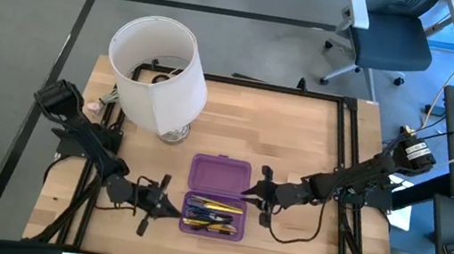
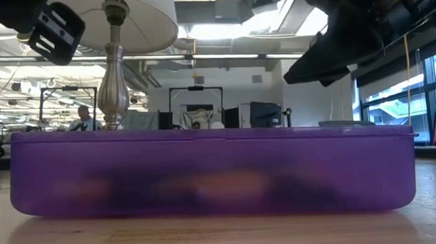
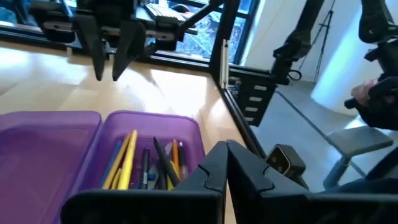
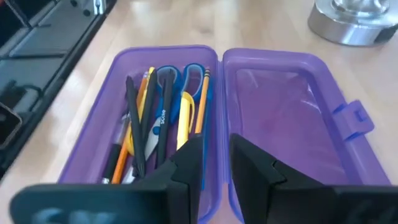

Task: Pick & place school supplies into a supply box
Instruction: Close the purple supply box

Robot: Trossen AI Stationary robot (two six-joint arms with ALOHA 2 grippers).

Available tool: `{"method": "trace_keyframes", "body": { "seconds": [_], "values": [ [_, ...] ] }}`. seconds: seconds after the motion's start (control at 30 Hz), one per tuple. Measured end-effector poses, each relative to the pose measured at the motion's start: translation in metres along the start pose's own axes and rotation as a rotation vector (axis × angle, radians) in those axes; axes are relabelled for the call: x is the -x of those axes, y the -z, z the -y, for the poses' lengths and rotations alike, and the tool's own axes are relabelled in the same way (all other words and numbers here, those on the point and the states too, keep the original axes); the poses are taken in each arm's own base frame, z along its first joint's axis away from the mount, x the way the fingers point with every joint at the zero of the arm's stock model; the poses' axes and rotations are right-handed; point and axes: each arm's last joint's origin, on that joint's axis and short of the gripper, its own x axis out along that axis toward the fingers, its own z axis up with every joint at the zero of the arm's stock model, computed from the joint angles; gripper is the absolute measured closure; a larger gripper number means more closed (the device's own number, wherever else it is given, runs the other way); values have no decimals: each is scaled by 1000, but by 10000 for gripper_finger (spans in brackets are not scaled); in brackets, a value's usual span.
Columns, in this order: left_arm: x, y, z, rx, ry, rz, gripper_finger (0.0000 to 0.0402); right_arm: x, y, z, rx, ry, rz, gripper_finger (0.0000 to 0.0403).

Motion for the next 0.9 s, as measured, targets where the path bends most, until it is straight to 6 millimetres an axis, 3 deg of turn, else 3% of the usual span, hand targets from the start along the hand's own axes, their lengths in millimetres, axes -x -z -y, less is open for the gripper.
{"method": "trace_keyframes", "body": {
  "seconds": [0.2,0.5,0.63,0.73,0.9],
  "values": [
    [0,-5,-1,16,-64,62,382,0,0,1,26,3,2,319],
    [-5,-15,4,-14,-142,116,272,0,2,2,78,10,-27,319],
    [-8,-20,9,-75,-115,106,244,-1,4,6,85,25,-56,319],
    [-18,-23,24,-180,-49,13,238,-1,7,7,91,34,-81,319],
    [-55,-31,50,-247,-138,-178,239,0,12,9,107,47,-139,319]
  ]
}}
